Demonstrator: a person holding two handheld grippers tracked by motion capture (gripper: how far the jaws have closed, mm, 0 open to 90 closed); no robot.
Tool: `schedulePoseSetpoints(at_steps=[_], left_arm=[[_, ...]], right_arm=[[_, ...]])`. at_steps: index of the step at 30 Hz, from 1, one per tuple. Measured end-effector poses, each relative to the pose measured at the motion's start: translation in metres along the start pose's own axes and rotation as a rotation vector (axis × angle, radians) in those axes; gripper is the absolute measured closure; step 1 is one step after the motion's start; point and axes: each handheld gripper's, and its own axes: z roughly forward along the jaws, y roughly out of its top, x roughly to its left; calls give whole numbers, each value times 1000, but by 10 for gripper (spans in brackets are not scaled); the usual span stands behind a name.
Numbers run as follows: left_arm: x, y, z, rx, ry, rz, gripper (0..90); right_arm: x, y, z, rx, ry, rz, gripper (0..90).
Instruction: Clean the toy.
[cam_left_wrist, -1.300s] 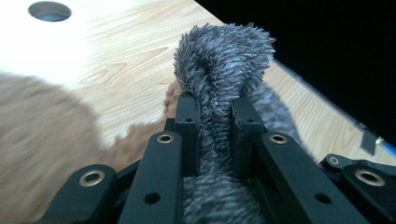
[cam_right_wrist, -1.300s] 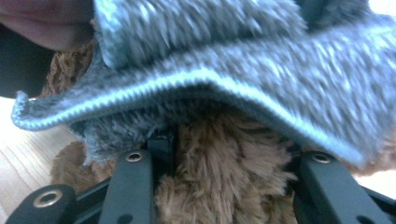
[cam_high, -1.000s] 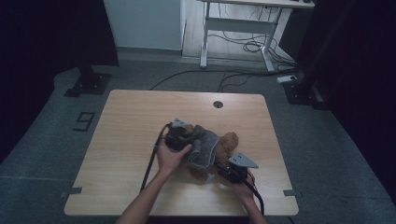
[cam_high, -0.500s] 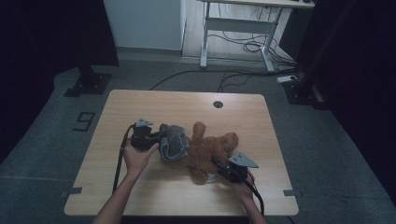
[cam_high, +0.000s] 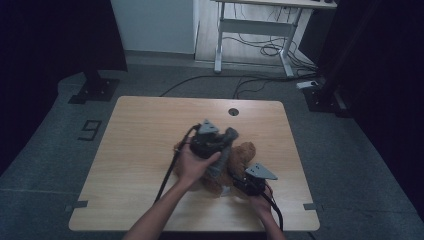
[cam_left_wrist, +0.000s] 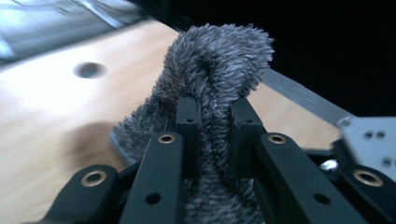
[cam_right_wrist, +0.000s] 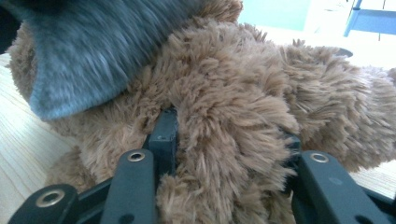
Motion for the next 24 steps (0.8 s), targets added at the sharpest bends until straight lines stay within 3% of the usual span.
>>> schedulePoseSetpoints(at_steps=[2, 4, 7, 9, 13, 15, 17, 21, 24], left_arm=[[-4, -1, 18, 28, -13, -8, 768], [-3, -7, 42, 86, 19, 2, 766], [8, -19, 51, 91, 38, -6, 766], [13, -21, 44, 80, 35, -22, 767], [26, -26, 21, 79, 95, -11, 769], [34, -32, 7, 110, 176, 34, 770], [44, -40, -5, 132, 223, 49, 770], [73, -56, -41, 128, 269, -8, 770], [90, -63, -59, 122, 276, -61, 770]], right_arm=[[-1, 0, 0, 1, 3, -1, 562], [-1, 0, 0, 3, 6, 5, 561], [-2, -1, 0, 6, 5, 4, 560], [-2, -1, 0, 7, 7, 8, 560], [-1, 0, 1, 6, 3, 11, 560], [-1, 0, 1, 6, 3, 20, 560], [-1, 0, 1, 5, 2, 22, 559], [-2, 0, 1, 2, 7, 40, 559], [-2, 0, 1, -1, 11, 47, 558]])
